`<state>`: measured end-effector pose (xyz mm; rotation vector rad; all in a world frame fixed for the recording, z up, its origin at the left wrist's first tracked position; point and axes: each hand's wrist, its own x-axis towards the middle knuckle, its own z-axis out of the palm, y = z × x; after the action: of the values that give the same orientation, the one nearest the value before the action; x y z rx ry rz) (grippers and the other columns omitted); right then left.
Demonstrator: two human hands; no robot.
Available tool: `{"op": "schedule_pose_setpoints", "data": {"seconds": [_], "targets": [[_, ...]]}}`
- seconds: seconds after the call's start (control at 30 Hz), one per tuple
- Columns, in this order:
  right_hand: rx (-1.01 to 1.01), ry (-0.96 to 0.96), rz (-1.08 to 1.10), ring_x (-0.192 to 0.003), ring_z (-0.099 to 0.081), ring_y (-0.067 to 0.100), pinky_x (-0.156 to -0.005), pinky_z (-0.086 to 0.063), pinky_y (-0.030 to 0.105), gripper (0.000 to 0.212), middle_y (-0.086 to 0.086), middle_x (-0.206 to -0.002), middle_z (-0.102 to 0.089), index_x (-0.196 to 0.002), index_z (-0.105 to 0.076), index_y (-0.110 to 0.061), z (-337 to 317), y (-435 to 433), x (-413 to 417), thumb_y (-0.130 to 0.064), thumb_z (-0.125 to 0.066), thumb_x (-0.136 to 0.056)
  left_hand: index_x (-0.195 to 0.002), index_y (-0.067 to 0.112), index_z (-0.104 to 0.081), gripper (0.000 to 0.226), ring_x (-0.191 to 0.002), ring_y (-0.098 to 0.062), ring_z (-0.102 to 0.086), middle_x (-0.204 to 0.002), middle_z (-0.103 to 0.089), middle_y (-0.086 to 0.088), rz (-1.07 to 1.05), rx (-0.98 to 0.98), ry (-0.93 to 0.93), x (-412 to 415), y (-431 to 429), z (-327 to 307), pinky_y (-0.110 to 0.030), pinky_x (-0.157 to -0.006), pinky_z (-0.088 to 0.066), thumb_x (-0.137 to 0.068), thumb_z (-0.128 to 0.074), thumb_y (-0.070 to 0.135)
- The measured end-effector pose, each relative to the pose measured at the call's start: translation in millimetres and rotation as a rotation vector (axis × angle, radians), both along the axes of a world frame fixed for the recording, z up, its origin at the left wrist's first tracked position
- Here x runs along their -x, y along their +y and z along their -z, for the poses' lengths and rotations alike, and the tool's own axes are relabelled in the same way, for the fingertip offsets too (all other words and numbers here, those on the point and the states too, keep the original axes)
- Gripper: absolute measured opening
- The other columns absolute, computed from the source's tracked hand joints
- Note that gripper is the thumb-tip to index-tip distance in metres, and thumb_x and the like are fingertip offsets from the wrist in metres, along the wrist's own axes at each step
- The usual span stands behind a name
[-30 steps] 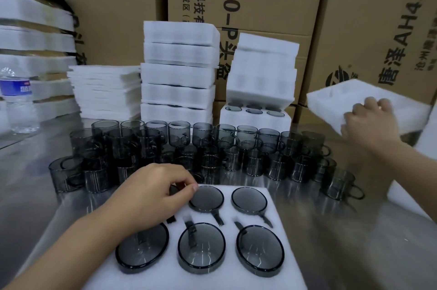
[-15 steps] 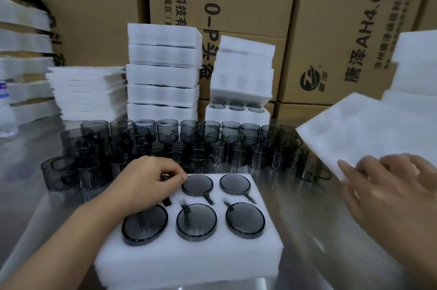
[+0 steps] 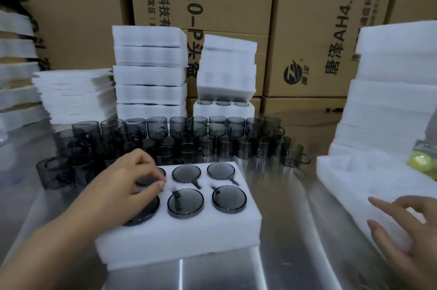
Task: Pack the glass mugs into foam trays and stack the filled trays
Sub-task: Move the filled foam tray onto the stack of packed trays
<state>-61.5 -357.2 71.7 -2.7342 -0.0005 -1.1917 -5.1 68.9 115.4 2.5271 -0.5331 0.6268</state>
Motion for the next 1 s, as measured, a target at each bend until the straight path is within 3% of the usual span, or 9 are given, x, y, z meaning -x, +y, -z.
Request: {"op": "schedule_pose_setpoints", "data": {"seconds": [0.2,0.27,0.37,0.47,0.57,0.63,0.73,0.9,1.0], "targets": [[0.172,0.017,-0.503,-0.095,-0.054,0.011,-0.095,-0.035,0.037,0.052,-0.008,-0.097,-0.061,-0.113,-0.068,-0.028,-30.7,83.8,-1.7,-0.064,-0.042,-0.086,-0.095,0.059,-0.048,0.048,-0.080,0.012,-0.053,-0.095,-0.051,0.038,-0.116,-0.259,0.092,42.8,6.3,-5.0,-0.015,-0.060,-0.043,-0.053,-0.050,0.083],[0.404,0.065,-0.596,-0.098,-0.060,0.004,-0.100,-0.041,0.035,0.057,-0.014,-0.101,-0.064,-0.118,-0.066,-0.032,-28.3,111.7,-10.7,-0.065,-0.054,-0.073,-0.106,0.077,-0.019,0.069,-0.080,0.011,-0.051,-0.100,-0.041,0.051,-0.173,-0.411,0.229,48.6,7.8,-3.7,-0.012,-0.062,-0.039,-0.045,-0.048,0.082],[0.593,0.149,-0.649,-0.096,-0.063,-0.002,-0.096,-0.049,0.039,0.075,-0.021,-0.093,-0.065,-0.120,-0.065,-0.032,-27.0,146.3,-22.9,-0.070,-0.062,-0.056,-0.104,0.085,0.011,0.080,-0.071,0.006,-0.043,-0.076,-0.046,0.035,-0.143,-0.532,0.232,50.8,4.3,-6.3,-0.013,-0.058,-0.036,-0.062,-0.055,0.067],[0.665,0.229,-0.620,-0.087,-0.063,0.003,-0.104,-0.042,0.034,0.074,-0.016,-0.083,-0.064,-0.127,-0.060,-0.032,-41.9,157.6,-27.8,-0.058,-0.070,-0.058,-0.118,0.078,-0.020,0.099,-0.050,0.000,-0.031,-0.066,-0.048,0.041,-0.088,-0.671,0.130,53.9,-0.9,-21.1,-0.009,-0.040,-0.017,-0.041,-0.080,0.063],[0.552,0.360,-0.706,-0.101,-0.052,0.019,-0.110,-0.034,0.036,0.072,-0.002,-0.101,-0.056,-0.148,-0.025,-0.038,-63.4,145.1,-31.3,-0.031,-0.060,-0.086,-0.140,0.055,-0.016,0.136,-0.045,0.000,-0.046,-0.074,-0.058,0.038,-0.005,-0.571,-0.025,55.7,-7.3,-27.4,0.000,-0.045,-0.011,-0.024,-0.087,0.059],[0.528,0.270,-0.670,-0.089,-0.054,0.020,-0.082,-0.050,0.032,0.074,-0.001,-0.094,-0.057,-0.144,-0.035,-0.038,-82.4,129.3,-31.8,-0.023,-0.068,-0.080,-0.139,0.051,-0.028,0.118,-0.054,0.001,-0.056,-0.082,-0.059,0.035,0.038,-0.611,-0.130,49.7,-14.2,-44.0,0.001,-0.053,-0.020,-0.038,-0.089,0.053],[0.513,0.080,-0.518,-0.068,-0.056,0.021,-0.057,-0.047,0.028,0.079,0.000,-0.079,-0.057,-0.129,-0.059,-0.028,-113.3,106.5,-39.3,-0.012,-0.083,-0.056,-0.126,0.038,-0.054,0.076,-0.065,-0.010,-0.064,-0.093,-0.069,0.019,0.050,-0.577,-0.348,14.0,-43.7,-67.0,-0.015,-0.056,-0.035,-0.058,-0.087,0.038],[0.722,-0.012,-0.164,-0.088,-0.042,0.028,-0.079,-0.034,0.037,0.072,0.005,-0.088,-0.043,-0.141,-0.044,-0.026,-172.0,68.0,-99.1,-0.005,-0.066,-0.076,-0.150,0.037,-0.010,0.074,-0.134,-0.017,-0.036,-0.153,-0.031,0.007,0.052,-0.299,-0.202,-83.8,-132.1,-82.3,-0.034,-0.100,-0.039,-0.093,-0.055,0.025],[0.716,0.040,-0.055,-0.091,-0.033,0.025,-0.085,-0.027,0.035,0.065,0.004,-0.088,-0.029,-0.146,-0.036,-0.028,-190.7,37.2,-142.5,-0.010,-0.056,-0.087,-0.151,0.031,-0.013,0.069,-0.142,-0.017,-0.023,-0.158,-0.019,0.005,0.089,-0.200,-0.128,-114.8,-170.7,-78.2,-0.035,-0.108,-0.032,-0.094,-0.052,0.029]]}}
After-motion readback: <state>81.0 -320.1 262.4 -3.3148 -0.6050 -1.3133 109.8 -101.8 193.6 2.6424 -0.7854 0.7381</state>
